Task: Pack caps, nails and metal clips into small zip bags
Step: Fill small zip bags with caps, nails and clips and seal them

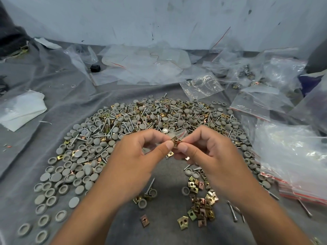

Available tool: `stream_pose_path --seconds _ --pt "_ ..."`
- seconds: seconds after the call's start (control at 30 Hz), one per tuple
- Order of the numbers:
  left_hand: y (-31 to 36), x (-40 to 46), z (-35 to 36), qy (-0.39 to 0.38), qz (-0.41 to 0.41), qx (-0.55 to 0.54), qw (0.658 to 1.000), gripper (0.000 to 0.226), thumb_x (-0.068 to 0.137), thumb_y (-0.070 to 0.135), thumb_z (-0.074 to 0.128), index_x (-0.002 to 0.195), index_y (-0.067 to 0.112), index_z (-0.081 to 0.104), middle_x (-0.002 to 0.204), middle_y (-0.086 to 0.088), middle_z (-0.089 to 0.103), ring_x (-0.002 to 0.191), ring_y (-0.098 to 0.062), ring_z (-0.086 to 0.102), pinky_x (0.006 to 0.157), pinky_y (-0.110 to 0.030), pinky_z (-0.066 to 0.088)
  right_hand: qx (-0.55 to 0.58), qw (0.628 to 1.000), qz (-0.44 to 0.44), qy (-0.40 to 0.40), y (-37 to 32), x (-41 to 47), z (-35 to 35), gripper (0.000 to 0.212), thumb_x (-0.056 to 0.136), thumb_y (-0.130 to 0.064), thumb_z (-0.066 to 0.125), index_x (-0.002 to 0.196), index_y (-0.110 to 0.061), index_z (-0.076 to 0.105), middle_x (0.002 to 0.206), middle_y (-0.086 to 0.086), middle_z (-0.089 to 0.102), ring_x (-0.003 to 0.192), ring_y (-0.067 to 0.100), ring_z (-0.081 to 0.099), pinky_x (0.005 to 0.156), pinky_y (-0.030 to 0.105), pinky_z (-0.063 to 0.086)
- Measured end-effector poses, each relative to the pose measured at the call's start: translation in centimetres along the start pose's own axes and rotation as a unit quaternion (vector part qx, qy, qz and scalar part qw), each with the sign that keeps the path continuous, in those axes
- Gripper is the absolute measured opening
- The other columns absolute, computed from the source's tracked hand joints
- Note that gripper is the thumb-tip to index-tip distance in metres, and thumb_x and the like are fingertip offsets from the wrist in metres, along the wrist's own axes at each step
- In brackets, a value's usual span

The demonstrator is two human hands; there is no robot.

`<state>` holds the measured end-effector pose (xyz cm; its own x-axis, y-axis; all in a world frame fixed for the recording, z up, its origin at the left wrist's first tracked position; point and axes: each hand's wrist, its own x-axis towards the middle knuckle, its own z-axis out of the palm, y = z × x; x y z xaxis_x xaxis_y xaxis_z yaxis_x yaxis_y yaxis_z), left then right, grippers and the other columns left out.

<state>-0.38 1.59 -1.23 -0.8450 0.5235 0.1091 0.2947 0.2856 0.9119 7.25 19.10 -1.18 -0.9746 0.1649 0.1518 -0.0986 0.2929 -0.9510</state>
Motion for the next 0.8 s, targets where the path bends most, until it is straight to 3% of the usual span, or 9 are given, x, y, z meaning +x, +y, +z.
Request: stream_pose_path --seconds 0.13,0.27,0.37,0.47,0.63,0.8 --pt "0.1 -0.2 0.5 0.010 0.025 0.108 0.994 0.009 0.085 0.049 0.065 0.084 0.043 0.072 0.082 0.024 0.067 0.078 0.003 0.062 0.061 -0.015 0.039 -0.156 0.987 -0.026 -0.034 -0.1 0.0 -1.2 0.006 0.086 -0.037 0.068 0.088 -0.032 0.065 0.086 -0.021 0.074 0.080 -0.004 0.070 0.067 0.011 0.051" --pt "0.4 -0.2 0.9 0.054 0.053 0.132 0.988 0.007 0.087 0.043 0.068 0.083 0.039 0.071 0.083 0.041 0.060 0.076 0.016 0.056 0.063 -0.004 0.036 -0.041 0.999 0.018 -0.012 0.4 0.1 -0.6 0.007 0.092 -0.028 0.066 0.092 -0.021 0.065 0.087 -0.011 0.077 0.084 0.003 0.074 0.070 0.016 0.055" --pt "0.1 -0.2 0.4 0.027 0.040 0.126 0.991 0.008 0.087 0.045 0.066 0.081 0.042 0.071 0.084 0.034 0.065 0.085 0.008 0.061 0.063 -0.009 0.036 -0.126 0.991 -0.019 -0.046 0.4 0.0 -0.7 0.003 0.093 -0.036 0.063 0.091 -0.033 0.061 0.090 -0.020 0.075 0.089 -0.002 0.071 0.073 0.015 0.054" --pt "-0.1 -0.3 0.4 0.013 0.042 0.135 0.990 0.007 0.086 0.046 0.067 0.081 0.043 0.071 0.085 0.031 0.066 0.087 0.006 0.061 0.063 -0.010 0.036 -0.176 0.980 -0.029 -0.088 0.0 0.1 -1.6 0.006 0.092 -0.048 0.058 0.092 -0.042 0.056 0.094 -0.022 0.074 0.091 0.002 0.070 0.073 0.025 0.056" --pt "0.0 -0.6 1.0 0.007 0.073 0.254 0.965 0.010 0.086 0.052 0.063 0.082 0.043 0.065 0.080 0.025 0.061 0.083 0.006 0.055 0.072 -0.018 0.042 -0.240 0.962 -0.013 -0.130 0.3 0.1 -2.2 0.010 0.097 -0.039 0.060 0.091 -0.041 0.053 0.095 -0.028 0.072 0.092 -0.004 0.068 0.071 0.020 0.053" --pt "-0.1 -0.5 1.5 -0.007 0.090 0.244 0.965 0.018 0.082 0.053 0.059 0.080 0.036 0.066 0.077 0.025 0.060 0.082 0.006 0.056 0.072 -0.017 0.045 -0.290 0.946 0.021 -0.144 -0.5 -0.4 -2.5 0.014 0.099 -0.038 0.058 0.091 -0.043 0.047 0.088 -0.024 0.071 0.082 -0.002 0.066 0.065 0.020 0.052"
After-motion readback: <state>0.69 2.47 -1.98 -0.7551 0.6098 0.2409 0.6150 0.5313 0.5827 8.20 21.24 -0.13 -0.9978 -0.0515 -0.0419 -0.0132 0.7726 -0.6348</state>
